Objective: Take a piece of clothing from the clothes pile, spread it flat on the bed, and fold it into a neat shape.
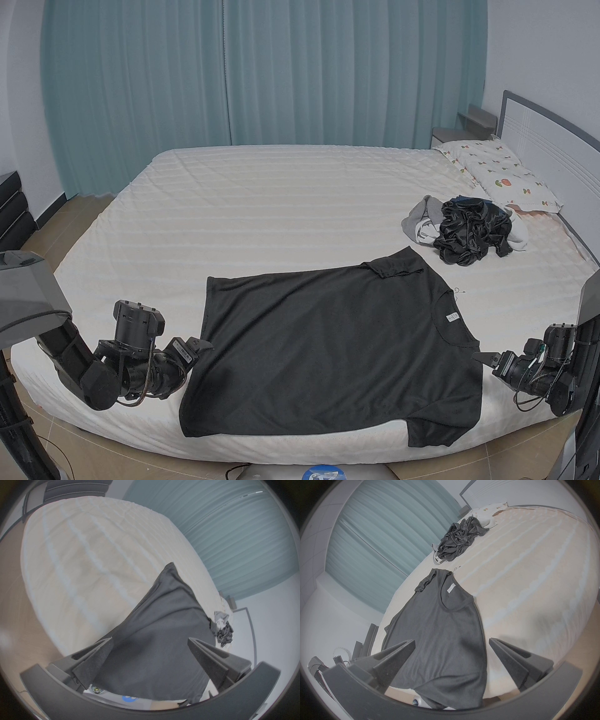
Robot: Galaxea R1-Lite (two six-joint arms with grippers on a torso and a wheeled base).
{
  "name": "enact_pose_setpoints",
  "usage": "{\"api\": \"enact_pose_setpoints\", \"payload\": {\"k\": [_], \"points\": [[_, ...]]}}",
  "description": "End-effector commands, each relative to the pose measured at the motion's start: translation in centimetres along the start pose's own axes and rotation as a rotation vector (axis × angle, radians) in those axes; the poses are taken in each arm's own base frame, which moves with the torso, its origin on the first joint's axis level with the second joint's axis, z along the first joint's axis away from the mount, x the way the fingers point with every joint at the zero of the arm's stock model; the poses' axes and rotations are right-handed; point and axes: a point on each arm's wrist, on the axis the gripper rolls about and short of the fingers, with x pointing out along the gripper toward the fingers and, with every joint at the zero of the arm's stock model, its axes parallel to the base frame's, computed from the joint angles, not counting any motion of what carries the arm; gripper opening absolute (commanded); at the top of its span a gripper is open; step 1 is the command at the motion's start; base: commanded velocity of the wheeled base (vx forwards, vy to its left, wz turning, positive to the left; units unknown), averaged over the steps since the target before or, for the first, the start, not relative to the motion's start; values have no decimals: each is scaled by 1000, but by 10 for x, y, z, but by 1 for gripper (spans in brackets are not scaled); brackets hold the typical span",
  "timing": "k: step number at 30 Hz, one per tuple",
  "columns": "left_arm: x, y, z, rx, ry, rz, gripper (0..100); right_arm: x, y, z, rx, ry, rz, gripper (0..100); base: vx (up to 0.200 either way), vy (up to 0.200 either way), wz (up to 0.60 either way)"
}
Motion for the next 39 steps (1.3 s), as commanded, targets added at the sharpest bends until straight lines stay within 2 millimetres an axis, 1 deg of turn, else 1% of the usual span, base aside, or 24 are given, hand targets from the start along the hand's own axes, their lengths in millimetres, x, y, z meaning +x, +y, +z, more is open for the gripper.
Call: {"api": "enact_pose_setpoints", "payload": {"k": [1, 2, 4, 6, 7, 9, 11, 13, 14, 15, 17, 19, 21, 22, 27, 31, 39], "points": [[5, -9, 7, -16, -27, -25, 100, 2, 1, -1, -4, 4, 6, 100, 0, 0, 0], [7, -13, 17, -24, -54, -44, 100, 2, 2, -2, 2, 8, 10, 100, 0, 0, 0], [12, -21, 29, -34, -87, -69, 100, 3, 4, -3, 6, 13, 17, 100, 0, 0, 0], [25, -26, 41, -33, -109, -73, 100, 3, 6, -3, 12, 13, 20, 100, 0, 0, 0], [29, -27, 43, -28, -115, -75, 100, 2, 6, -3, 13, 14, 21, 100, 0, 0, 0], [52, -35, 59, -12, -138, -80, 100, 3, 7, -4, 13, 16, 23, 100, 0, 0, 0], [62, -38, 63, -10, -140, -77, 100, 3, 7, -4, 14, 18, 23, 100, 0, 0, 0], [85, -48, 73, -2, -142, -77, 100, 4, 6, -4, 14, 19, 22, 100, 0, 0, 0], [94, -50, 78, 4, -143, -71, 100, 4, 6, -5, 17, 20, 21, 100, 0, 0, 0], [97, -51, 79, 5, -143, -71, 100, 4, 6, -5, 15, 22, 21, 100, 0, 0, 0], [118, -59, 92, 14, -156, -74, 100, 6, 8, -7, 11, 32, 27, 100, 0, 0, 0], [132, -60, 99, 27, -165, -70, 100, 6, 9, -8, 7, 39, 30, 100, 0, 0, 0], [140, -61, 102, 39, -171, -72, 100, 7, 10, -9, 5, 42, 32, 100, 0, 0, 0], [148, -63, 107, 43, -180, -78, 100, 7, 11, -10, 1, 46, 32, 100, 0, 0, 0], [171, -64, 113, 47, -215, -79, 100, 7, 12, -11, 0, 48, 33, 100, 0, 0, 0], [189, -59, 112, 112, -287, -28, 100, 8, 13, -10, 10, 47, 37, 100, 0, 0, 0], [199, -61, 106, 136, -285, -31, 100, 6, 14, -10, 10, 44, 37, 100, 0, 0, 0]]}}
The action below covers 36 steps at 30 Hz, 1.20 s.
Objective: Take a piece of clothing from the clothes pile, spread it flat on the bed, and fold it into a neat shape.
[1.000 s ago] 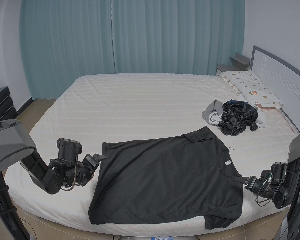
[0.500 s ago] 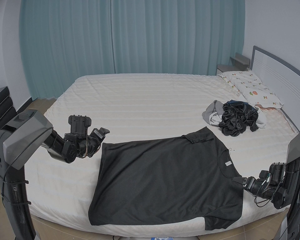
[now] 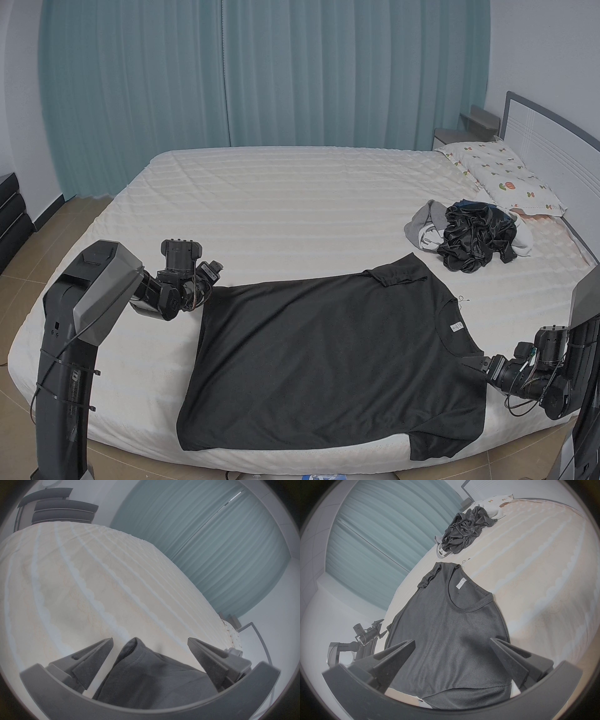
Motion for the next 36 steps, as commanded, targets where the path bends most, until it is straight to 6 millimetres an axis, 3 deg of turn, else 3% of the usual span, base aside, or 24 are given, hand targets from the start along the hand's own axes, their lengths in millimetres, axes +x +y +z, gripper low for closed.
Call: {"api": "enact_pose_setpoints", "payload": {"k": [1, 5, 6, 12, 20, 32, 33, 36], "points": [[13, 6, -12, 7, 15, 7, 100, -1, 1, 1, -6, -9, 6, 100, 0, 0, 0], [19, 8, -15, 11, 15, 11, 100, 0, 1, 0, -6, -6, 8, 100, 0, 0, 0], [19, 8, -14, 16, 12, 10, 0, 0, 1, 0, -8, -4, 8, 100, 0, 0, 0], [19, 8, -7, 11, -22, 11, 0, 0, 3, 0, -12, -5, 12, 100, 0, 0, 0], [23, 14, 21, -26, -122, 16, 0, 0, 2, 1, -11, -11, 12, 100, 0, 0, 0], [37, 20, 22, -33, -139, 9, 0, 1, 3, 2, -13, -15, 14, 100, 0, 0, 0], [37, 20, 23, -35, -142, 8, 100, 1, 3, 3, -12, -17, 16, 100, 0, 0, 0], [35, 20, 24, -40, -141, 11, 100, 1, 6, 7, -20, -40, 30, 100, 0, 0, 0]]}}
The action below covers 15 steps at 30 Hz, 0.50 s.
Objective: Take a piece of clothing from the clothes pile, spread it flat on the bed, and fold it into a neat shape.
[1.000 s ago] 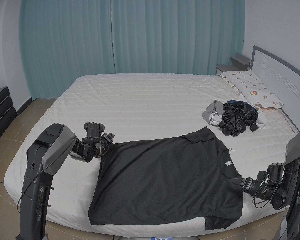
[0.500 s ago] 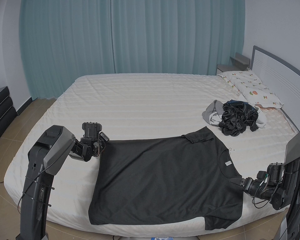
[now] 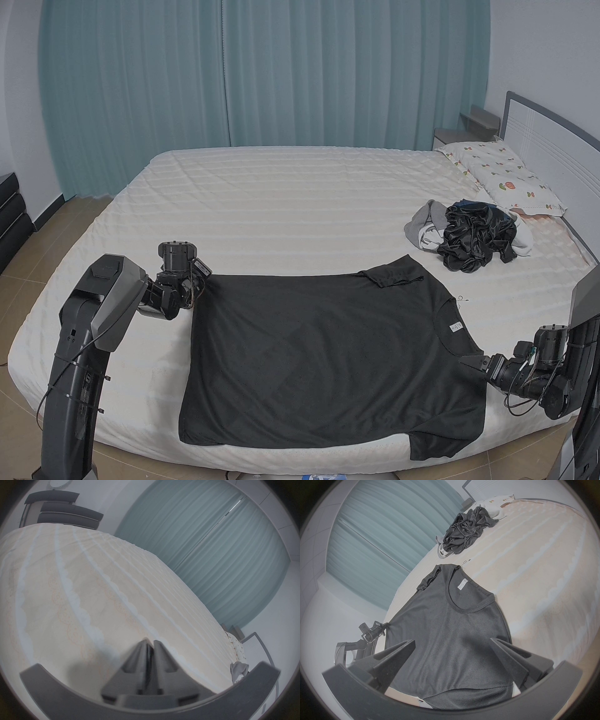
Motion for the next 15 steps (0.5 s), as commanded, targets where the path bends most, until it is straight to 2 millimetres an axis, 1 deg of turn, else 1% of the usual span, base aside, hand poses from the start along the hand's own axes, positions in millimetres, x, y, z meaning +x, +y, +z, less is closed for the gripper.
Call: {"api": "enact_pose_setpoints", "payload": {"k": [1, 2, 4, 7, 8, 9, 10, 12, 13, 15], "points": [[-1, 2, 0, -5, 3, 7, 100, 0, 4, 7, -14, -37, 24, 100, 0, 0, 0], [-3, 0, 2, -17, 0, 8, 100, 2, 8, 12, -9, -62, 41, 100, 0, 0, 0], [-10, -3, 14, -68, -14, 9, 100, 5, 13, 21, 8, -105, 60, 100, 0, 0, 0], [-30, -7, 35, -171, -8, 3, 100, 13, 18, 36, 5, -182, 76, 100, 0, 0, 0], [-33, -7, 37, -181, -3, 3, 100, 14, 19, 38, 0, -193, 78, 100, 0, 0, 0], [-41, -5, 39, -201, 26, 1, 100, 18, 21, 44, -10, -217, 85, 100, 0, 0, 0], [-46, -4, 38, -204, 47, 2, 100, 22, 22, 48, -18, -228, 90, 100, 0, 0, 0], [-56, 2, 34, -205, 94, 14, 100, 33, 25, 61, -35, -260, 110, 100, 0, 0, 0], [-58, 4, 32, -204, 105, 21, 100, 36, 26, 65, -36, -265, 112, 100, 0, 0, 0], [-64, 7, 28, -202, 130, 39, 100, 52, 28, 80, -33, -255, 105, 100, 0, 0, 0]]}}
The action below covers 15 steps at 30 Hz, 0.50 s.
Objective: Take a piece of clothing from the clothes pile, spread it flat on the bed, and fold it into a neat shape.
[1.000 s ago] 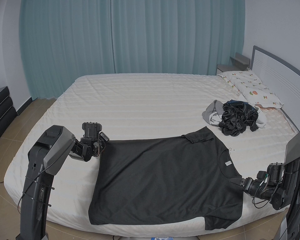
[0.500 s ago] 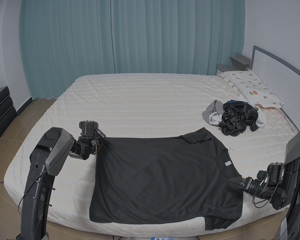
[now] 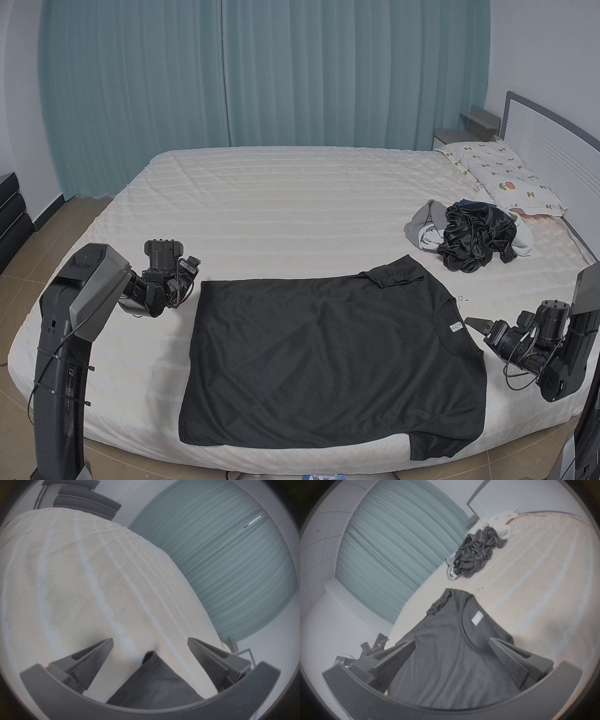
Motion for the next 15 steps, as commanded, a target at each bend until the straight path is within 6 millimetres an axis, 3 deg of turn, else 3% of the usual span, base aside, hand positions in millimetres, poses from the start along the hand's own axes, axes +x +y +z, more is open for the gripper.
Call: {"api": "enact_pose_setpoints", "payload": {"k": [1, 6, 12, 15], "points": [[-33, -3, 5, -18, 49, 5, 100, 44, 4, 31, -12, -34, 14, 100, 0, 0, 0], [-38, 3, 0, -16, 69, 34, 100, 98, -2, 54, -66, 4, -16, 100, 0, 0, 0], [-47, 28, -12, -48, 101, 73, 100, 141, 0, 45, -96, 54, -37, 100, 0, 0, 0], [-50, 30, -12, -57, 82, 39, 100, 167, 13, 36, -117, 48, 9, 100, 0, 0, 0]]}}
